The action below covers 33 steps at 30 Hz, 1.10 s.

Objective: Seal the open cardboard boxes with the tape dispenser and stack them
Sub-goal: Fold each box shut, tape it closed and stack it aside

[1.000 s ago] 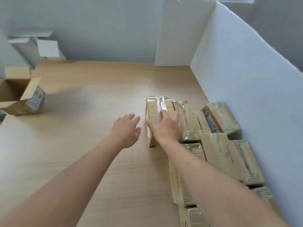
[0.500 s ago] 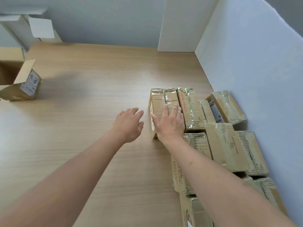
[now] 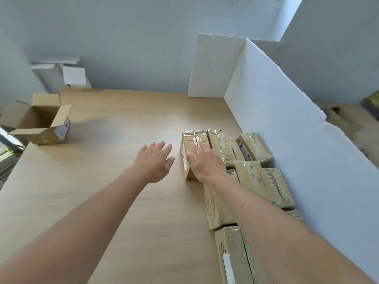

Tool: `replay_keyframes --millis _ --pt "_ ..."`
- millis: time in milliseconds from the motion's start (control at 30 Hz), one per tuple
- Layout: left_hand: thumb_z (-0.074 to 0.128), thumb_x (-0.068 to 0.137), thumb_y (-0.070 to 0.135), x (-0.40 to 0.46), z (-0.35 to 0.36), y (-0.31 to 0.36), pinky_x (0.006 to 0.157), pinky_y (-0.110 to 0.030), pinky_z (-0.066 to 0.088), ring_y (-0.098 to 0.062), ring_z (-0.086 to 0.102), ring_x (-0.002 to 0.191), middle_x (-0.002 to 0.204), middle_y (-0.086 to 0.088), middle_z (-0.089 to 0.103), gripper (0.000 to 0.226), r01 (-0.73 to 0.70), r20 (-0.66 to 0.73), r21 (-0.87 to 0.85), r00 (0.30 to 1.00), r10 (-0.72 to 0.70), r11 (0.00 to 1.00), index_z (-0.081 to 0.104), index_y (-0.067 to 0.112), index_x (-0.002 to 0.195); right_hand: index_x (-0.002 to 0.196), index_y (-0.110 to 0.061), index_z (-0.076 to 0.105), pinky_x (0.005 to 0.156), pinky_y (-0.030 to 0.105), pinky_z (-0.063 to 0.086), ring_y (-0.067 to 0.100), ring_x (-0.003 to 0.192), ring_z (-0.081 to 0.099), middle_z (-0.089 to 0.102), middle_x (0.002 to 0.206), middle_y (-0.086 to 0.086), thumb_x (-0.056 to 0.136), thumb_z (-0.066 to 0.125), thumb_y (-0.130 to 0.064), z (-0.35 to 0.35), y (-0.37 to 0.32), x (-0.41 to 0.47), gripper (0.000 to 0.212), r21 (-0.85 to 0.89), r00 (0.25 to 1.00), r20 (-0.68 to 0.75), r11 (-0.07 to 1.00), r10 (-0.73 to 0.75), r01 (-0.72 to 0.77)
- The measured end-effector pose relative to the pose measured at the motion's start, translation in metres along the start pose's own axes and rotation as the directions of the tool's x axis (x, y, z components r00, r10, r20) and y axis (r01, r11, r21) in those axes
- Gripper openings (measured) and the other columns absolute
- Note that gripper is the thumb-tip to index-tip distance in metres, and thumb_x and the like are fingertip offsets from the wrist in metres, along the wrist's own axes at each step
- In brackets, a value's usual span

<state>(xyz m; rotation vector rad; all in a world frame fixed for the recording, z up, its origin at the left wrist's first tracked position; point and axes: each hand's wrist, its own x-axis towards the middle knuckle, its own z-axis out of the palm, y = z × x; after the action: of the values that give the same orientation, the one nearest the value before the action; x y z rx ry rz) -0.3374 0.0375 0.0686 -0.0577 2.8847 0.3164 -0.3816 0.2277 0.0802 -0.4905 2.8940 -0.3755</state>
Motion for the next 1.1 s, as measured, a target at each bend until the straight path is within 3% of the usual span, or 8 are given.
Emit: replay_keyframes --millis 233,467,667,900,1100 --pt "0.028 0.109 0.049 -0.089 -0.037 0.002 0.126 -0.049 0.012 -0.031 0.014 0.156 0.170 -0.001 0.019 0.058 0.091 -0.089 -0.015 0.992 -0.092 0.996 0.022 0.026 0.162 0.146 -0.021 0.048 0.108 0.043 0.040 0.027 0.142 0.040 0.042 0.154 0.006 0.105 0.027 -0.058 -0.029 -0.038 -0.064 0.059 -0.015 0.994 -0.027 0.994 -0.108 0.108" --pt "0.030 0.108 0.051 -0.197 -0.047 -0.006 0.124 -0.049 0.019 -0.027 0.020 0.155 0.168 -0.002 0.024 0.059 0.248 -0.168 -0.008 0.955 -0.246 0.969 0.027 0.025 0.161 0.154 -0.022 0.039 0.118 0.043 0.027 0.025 0.153 0.024 0.028 0.165 0.007 0.106 0.024 -0.058 -0.030 -0.069 -0.125 0.063 -0.009 0.959 -0.016 0.960 -0.281 0.281" --pt "0.032 0.107 0.051 -0.281 -0.054 -0.026 0.122 -0.048 0.025 -0.026 0.027 0.152 0.166 -0.002 0.029 0.058 0.339 -0.220 -0.007 0.917 -0.332 0.941 0.032 0.026 0.159 0.155 -0.022 0.037 0.119 0.044 0.028 0.024 0.153 0.023 0.028 0.166 0.007 0.106 0.024 -0.058 -0.028 -0.117 -0.169 0.063 0.001 0.924 -0.003 0.924 -0.382 0.382" --pt "0.032 0.106 0.053 -0.347 -0.059 -0.083 0.123 -0.049 0.024 -0.025 0.028 0.151 0.165 -0.001 0.031 0.058 0.396 -0.271 -0.043 0.879 -0.392 0.917 0.034 0.026 0.158 0.152 -0.021 0.042 0.115 0.043 0.032 0.024 0.151 0.028 0.033 0.163 0.005 0.106 0.026 -0.057 -0.014 -0.196 -0.200 0.060 -0.037 0.881 0.018 0.880 -0.473 0.473" --pt "0.031 0.106 0.053 -0.386 -0.055 -0.172 0.123 -0.051 0.023 -0.026 0.029 0.151 0.164 -0.001 0.034 0.058 0.411 -0.277 -0.062 0.868 -0.411 0.909 0.035 0.027 0.157 0.151 -0.024 0.043 0.112 0.044 0.036 0.025 0.147 0.035 0.036 0.161 0.004 0.105 0.027 -0.058 0.023 -0.289 -0.205 0.060 -0.055 0.869 0.023 0.867 -0.495 0.495"
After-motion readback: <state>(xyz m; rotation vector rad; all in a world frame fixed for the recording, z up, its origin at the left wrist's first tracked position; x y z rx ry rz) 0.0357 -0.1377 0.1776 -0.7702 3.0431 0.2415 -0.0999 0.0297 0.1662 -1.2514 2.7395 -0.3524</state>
